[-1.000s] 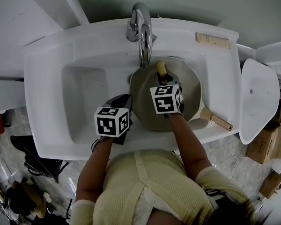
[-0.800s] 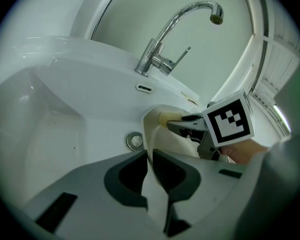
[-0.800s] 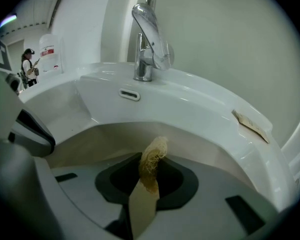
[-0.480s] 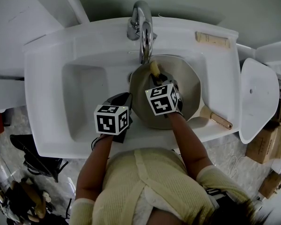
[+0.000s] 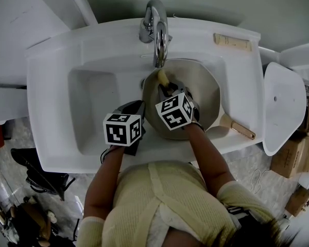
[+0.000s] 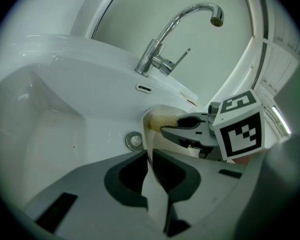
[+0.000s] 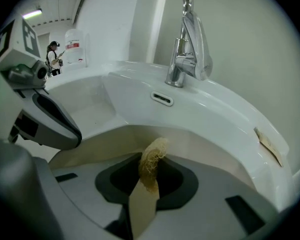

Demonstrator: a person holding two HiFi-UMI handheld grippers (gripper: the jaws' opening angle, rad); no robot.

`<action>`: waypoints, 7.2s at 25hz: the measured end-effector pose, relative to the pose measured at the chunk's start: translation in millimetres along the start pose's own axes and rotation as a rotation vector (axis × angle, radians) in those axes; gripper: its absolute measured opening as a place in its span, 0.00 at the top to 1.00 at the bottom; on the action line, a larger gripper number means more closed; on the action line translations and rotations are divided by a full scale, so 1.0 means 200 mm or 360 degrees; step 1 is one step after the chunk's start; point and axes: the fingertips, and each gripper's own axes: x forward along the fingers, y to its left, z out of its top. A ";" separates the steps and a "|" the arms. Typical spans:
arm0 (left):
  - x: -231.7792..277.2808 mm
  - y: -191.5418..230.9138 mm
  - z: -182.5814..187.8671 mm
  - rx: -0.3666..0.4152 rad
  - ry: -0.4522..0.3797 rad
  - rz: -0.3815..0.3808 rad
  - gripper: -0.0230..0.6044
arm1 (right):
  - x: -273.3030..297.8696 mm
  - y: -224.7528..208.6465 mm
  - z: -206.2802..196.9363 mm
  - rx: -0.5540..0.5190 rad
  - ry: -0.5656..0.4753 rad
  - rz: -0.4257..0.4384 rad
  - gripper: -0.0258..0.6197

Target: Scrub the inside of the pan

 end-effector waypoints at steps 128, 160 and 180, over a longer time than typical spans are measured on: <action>-0.07 -0.05 -0.09 0.0127 0.0045 -0.0117 0.83 | -0.75 0.32 -0.66 -0.0965 0.0979 0.1389 0.83; -0.05 -0.01 -0.04 0.0005 -0.0044 -0.0025 0.83 | -0.36 -0.10 -0.17 -0.1272 0.0238 0.0631 0.83; -0.03 -0.03 -0.02 -0.0038 -0.0057 -0.0022 0.82 | -0.18 -0.41 -0.16 -0.1618 0.0244 0.0154 0.83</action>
